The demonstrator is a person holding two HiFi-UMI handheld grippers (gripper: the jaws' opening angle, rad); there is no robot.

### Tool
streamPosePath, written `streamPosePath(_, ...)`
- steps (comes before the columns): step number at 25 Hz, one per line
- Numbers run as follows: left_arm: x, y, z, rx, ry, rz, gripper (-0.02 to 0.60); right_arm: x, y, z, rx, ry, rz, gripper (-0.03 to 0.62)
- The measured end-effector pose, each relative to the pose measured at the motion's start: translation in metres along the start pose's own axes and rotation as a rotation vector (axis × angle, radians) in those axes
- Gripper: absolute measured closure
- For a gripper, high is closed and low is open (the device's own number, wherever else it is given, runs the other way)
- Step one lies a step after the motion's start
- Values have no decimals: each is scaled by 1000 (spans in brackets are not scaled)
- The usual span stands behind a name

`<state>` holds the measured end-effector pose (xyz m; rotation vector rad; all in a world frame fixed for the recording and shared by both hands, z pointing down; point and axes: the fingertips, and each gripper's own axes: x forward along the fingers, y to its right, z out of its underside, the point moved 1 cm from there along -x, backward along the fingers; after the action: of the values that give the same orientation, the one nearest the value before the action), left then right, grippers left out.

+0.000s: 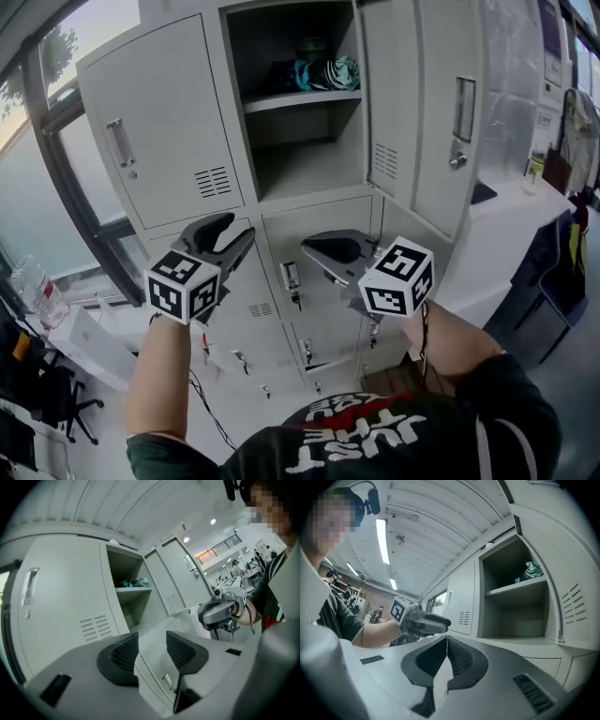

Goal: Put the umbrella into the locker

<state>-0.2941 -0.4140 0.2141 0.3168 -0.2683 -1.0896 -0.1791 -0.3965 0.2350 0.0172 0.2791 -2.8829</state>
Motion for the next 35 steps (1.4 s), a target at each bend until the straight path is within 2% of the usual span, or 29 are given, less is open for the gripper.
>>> streamPosePath(3,-21,15,50,-102,21,-10,416,-1,2,5,-4,-3,15,560)
streamPosePath(6,-33,34,81,-192,61,-14,461,-4,5,14,5,-9,34,560)
streamPosePath(9,-43,46,95,-281,124,-23,519,-7,6,26,17,-15,56,560)
streamPosePath(12,-52,53,101,-405,207,-18,572,-10,7,40,49,-18,69,560)
streamPosePath(17,-61,67,116,-494,295,18,574,-21,3,67,89,-15,81,560)
streamPosePath(22,-52,100,151,-548,250,59,574,-31,-4,106,136,-41,89,560)
streamPosePath(27,-31,118,181,-536,195,88,575,-27,3,142,162,-50,90,561)
streamPosePath(35,-39,154,228,-603,103,76,575,-36,-15,204,263,-134,72,562)
